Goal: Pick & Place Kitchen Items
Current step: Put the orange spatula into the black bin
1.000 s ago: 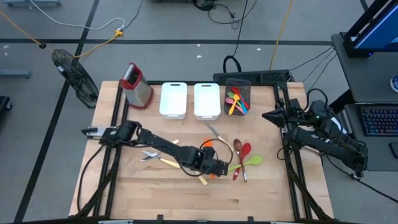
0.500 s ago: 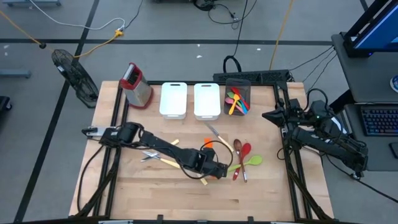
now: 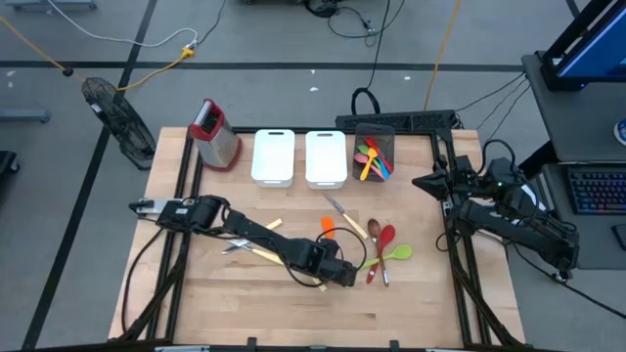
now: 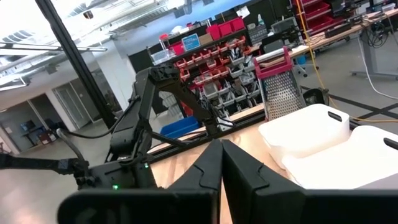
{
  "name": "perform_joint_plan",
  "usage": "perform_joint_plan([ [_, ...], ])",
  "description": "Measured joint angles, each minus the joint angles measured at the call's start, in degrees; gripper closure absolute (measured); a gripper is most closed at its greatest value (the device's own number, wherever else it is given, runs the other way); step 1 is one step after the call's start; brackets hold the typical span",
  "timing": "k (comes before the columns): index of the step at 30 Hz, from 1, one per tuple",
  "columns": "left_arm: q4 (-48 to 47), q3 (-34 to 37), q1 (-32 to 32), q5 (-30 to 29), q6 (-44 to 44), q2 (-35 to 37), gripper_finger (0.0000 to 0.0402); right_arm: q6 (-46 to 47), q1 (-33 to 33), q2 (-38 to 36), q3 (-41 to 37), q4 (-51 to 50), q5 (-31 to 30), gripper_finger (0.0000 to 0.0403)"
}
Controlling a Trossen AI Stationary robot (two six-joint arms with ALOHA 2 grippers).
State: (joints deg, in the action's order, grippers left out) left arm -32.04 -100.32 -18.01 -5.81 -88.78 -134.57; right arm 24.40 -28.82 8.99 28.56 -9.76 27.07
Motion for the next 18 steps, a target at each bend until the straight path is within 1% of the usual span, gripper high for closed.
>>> perform_joint_plan([
  [5, 0.08, -0.14, 0.16, 2.76, 0.03, -1.61, 0.0279, 0.31, 0.0, -0.02, 0.0, 0.05, -0.2, 0.0399],
  [10, -4.11, -0.16, 0.35, 2.39, -1.16, -1.92, 0.0313, 0.42, 0.0, 0.0, 0.0, 0.02, -0.35, 0.0399],
  [12, -4.95, -0.24, 0.93, 3.38, -1.22, -1.92, 0.0328, 0.42, 0.0, -0.02, 0.0, 0.04, -0.42, 0.0399],
  [18, -4.79, -0.25, 2.02, 3.33, 2.1, -1.92, 0.0359, 0.5, 0.0, -0.02, 0.0, 0.02, -0.44, 0.0399],
])
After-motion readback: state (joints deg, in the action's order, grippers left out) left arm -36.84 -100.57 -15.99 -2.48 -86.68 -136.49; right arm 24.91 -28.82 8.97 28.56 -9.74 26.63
